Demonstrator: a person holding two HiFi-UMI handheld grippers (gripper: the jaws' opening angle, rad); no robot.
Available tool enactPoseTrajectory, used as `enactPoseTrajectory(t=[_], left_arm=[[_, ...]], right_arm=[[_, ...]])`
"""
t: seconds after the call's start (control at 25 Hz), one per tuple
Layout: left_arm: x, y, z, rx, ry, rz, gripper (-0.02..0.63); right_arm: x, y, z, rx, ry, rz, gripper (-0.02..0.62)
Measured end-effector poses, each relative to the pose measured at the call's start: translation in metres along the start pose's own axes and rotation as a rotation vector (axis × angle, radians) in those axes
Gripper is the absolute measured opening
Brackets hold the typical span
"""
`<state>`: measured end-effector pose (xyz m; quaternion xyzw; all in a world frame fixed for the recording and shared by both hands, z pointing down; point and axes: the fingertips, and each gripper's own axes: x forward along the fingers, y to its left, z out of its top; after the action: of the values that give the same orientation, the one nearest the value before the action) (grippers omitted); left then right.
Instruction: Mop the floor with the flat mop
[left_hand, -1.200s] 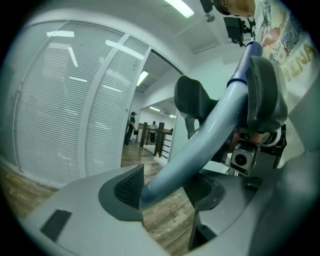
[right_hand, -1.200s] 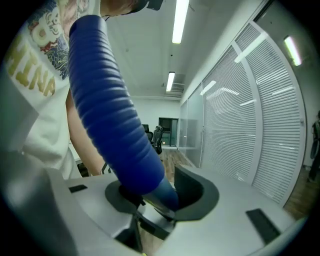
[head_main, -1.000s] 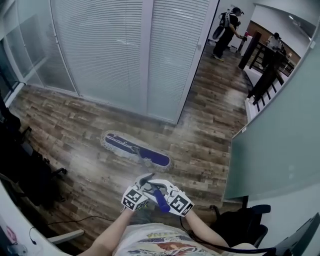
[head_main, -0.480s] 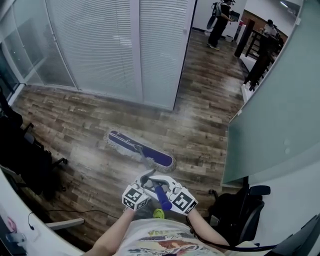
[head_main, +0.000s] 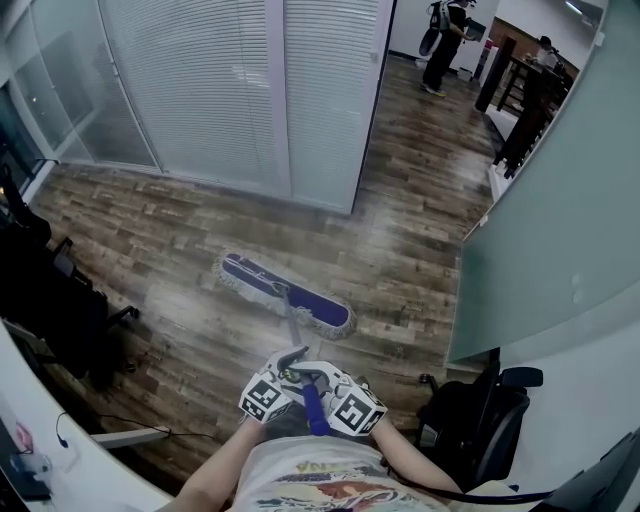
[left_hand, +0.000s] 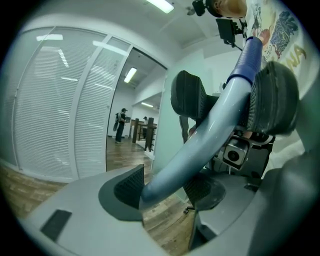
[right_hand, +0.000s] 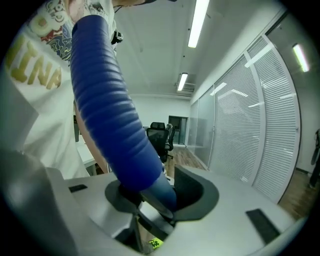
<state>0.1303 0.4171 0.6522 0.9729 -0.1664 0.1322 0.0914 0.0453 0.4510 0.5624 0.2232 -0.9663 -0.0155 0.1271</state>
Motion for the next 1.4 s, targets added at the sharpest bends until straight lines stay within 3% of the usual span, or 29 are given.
enactPoseTrajectory(t=[0.48,0.96,1.24,1.4], left_arm=[[0.019,0.063,0.008,0.02,-0.005,-0.041,0.215],[0.039,0.212,0.046,0.002,-0.046,-0.067,0.216],[0.044,0.302,0.085,-0.019,-0.123,-0.074,0.216],[0.051,0.329,0.086,-0.021,-0.104,-0.082,0.216]], right_arm=[[0.036,-0.059,-0.002,0.023,-0.009,0.032,0.157],[0.125,-0.186,0.009,0.045,0.069,0.028,0.161],[0.176,-0.271,0.037,0.111,-0.007,-0.059,0.161],[0.193,-0.294,0.033,0.109,0.012,-0.041,0.161]])
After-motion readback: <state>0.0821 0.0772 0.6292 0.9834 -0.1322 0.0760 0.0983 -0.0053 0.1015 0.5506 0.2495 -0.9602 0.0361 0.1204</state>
